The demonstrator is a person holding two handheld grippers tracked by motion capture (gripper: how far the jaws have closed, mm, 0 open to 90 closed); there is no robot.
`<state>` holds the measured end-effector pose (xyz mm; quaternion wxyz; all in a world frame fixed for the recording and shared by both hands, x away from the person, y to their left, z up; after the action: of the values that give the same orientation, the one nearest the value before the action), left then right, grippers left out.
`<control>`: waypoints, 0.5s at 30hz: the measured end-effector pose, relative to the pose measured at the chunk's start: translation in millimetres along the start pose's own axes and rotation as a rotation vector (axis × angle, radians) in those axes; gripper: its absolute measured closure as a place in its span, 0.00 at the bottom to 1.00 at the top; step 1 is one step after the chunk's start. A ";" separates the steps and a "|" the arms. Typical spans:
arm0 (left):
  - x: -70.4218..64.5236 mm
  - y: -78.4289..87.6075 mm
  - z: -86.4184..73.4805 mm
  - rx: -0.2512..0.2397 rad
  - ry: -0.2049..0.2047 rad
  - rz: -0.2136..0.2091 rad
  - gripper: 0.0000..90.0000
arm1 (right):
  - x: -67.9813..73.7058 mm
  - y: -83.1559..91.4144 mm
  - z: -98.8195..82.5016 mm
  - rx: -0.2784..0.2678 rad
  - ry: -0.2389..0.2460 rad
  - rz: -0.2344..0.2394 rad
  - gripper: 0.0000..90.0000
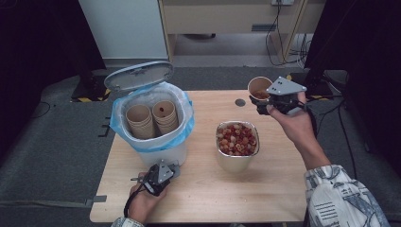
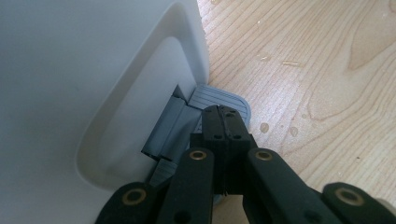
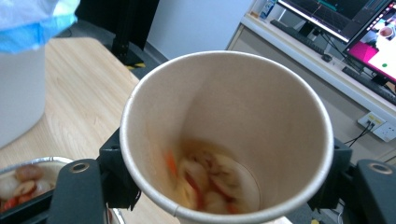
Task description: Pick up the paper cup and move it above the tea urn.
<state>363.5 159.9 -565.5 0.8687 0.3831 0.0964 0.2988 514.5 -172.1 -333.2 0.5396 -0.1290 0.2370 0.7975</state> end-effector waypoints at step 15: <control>0.0 -0.1 -0.1 -0.001 0.002 -0.004 1.00 | 1.6 1.8 4.1 -0.003 0.024 0.016 0.32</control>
<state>363.5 159.9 -565.6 0.8694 0.3822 0.0976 0.2976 512.4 -169.2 -330.1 0.5299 -0.1375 0.2434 0.8006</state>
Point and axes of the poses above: each handheld gripper's, and its own axes: y roughly backward along the jaws, z roughly out of its top, x roughly to its left, the point moved 7 cm from there along -y, roughly forward along the jaws, and after that the axes turned 13 degrees about -z, right-handed, at the moved point
